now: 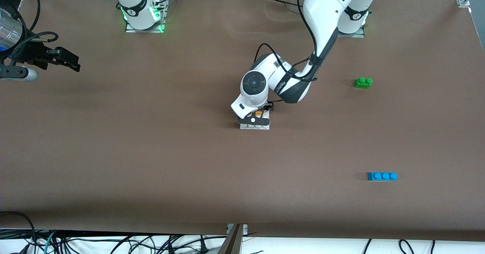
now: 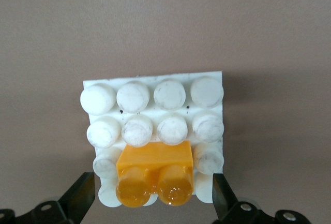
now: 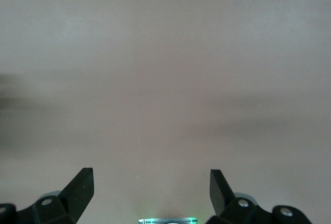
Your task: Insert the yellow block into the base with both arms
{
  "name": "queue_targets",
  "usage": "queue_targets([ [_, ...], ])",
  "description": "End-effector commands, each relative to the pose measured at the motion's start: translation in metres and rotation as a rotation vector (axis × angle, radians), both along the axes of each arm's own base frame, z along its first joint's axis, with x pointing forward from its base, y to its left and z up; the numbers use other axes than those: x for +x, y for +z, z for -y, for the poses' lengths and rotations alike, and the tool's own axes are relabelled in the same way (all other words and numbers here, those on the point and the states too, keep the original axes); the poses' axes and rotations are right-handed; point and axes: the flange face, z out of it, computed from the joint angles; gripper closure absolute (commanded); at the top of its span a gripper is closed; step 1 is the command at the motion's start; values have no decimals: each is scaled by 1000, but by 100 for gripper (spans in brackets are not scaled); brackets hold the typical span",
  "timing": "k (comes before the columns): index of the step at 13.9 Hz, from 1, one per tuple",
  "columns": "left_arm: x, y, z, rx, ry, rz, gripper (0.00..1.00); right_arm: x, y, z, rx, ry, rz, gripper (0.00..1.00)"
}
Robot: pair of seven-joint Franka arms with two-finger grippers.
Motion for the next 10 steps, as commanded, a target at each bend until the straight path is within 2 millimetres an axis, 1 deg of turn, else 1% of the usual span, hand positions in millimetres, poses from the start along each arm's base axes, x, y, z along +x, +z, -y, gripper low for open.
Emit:
queue_targets([
  [1,12,57,-6,-6,15,50,0,0,4,3,2,16,-8,1],
  [2,10,80,-11,8,14,42,0,0,4,3,2,16,-8,1],
  [3,14,108,-22,11,16,52,0,0,4,3,2,16,-8,1],
  [4,27,143,-43,-6,52,78,0,0,4,3,1,14,-8,1],
  [5,37,169,-64,-9,78,93,0,0,4,3,2,16,-8,1],
  [6,40,198,-82,-4,98,104,0,0,4,3,2,16,-8,1],
  [7,39,221,-95,2,111,111,0,0,4,3,1,14,-8,1],
  [8,41,241,-113,10,132,115,0,0,4,3,1,14,-8,1],
  [10,48,289,-164,-4,184,123,0,0,4,3,2,16,-8,1],
])
